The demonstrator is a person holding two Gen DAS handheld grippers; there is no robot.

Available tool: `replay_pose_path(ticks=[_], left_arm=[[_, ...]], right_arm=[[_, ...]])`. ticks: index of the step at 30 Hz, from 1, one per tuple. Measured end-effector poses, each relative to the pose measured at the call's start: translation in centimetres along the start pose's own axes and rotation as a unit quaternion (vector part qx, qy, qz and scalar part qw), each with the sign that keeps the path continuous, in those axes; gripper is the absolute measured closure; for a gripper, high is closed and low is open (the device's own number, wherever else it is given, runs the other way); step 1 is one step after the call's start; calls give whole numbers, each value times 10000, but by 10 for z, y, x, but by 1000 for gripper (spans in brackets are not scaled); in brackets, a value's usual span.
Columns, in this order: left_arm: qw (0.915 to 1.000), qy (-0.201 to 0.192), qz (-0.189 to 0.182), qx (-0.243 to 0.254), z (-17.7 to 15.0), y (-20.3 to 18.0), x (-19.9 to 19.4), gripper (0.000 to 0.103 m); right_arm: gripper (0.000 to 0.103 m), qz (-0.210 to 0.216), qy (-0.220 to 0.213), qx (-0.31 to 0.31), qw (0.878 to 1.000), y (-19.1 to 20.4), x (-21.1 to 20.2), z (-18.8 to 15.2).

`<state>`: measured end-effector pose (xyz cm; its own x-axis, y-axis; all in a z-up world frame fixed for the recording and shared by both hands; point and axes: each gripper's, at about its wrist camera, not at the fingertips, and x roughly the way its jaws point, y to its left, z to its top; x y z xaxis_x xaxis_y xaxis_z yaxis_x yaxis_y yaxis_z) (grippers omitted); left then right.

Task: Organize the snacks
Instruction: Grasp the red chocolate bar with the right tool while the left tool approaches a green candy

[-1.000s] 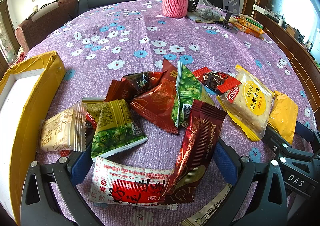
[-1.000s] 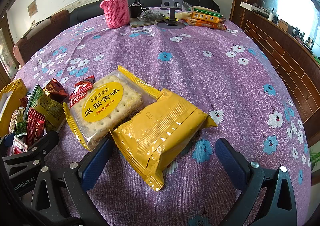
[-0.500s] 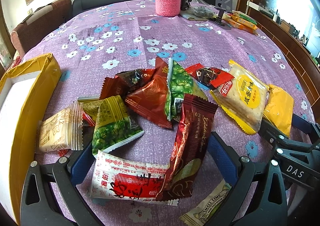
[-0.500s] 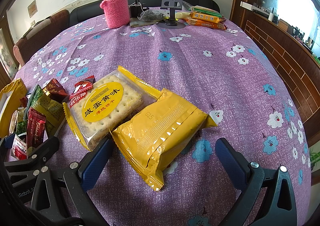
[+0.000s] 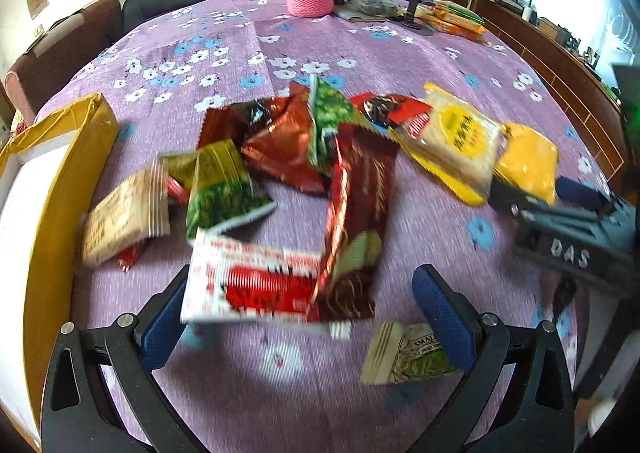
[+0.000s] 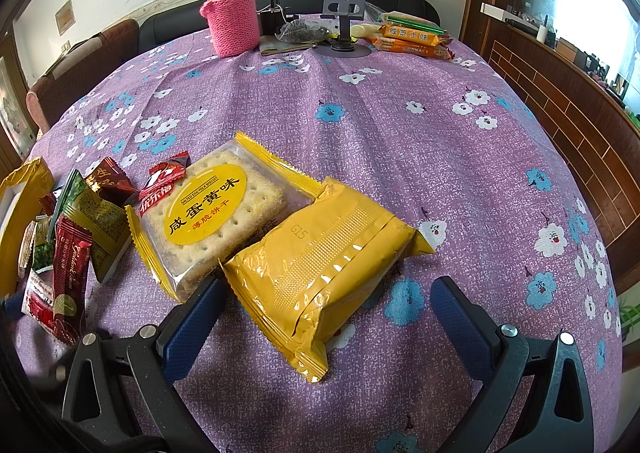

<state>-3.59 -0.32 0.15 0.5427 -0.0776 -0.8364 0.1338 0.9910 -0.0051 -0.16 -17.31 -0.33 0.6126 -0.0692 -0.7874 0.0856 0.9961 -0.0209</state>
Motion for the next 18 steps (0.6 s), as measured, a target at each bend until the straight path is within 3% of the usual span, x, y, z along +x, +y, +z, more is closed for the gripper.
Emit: replay_pose_path(ticks=[8,15,18], left_arm=[[9999,21,-83,60,-7,-1,-6,0],[9954,-298,-886,-212,-24,10,-36,5],[9895,-429,-1307,-437,-28,18,-52,5]], right_arm=[[0,-5,1,16,10000,0,0,0],[0,20,4,19,10000,-2,0,-1],[0,104,135,11,9999,-3,1,1]])
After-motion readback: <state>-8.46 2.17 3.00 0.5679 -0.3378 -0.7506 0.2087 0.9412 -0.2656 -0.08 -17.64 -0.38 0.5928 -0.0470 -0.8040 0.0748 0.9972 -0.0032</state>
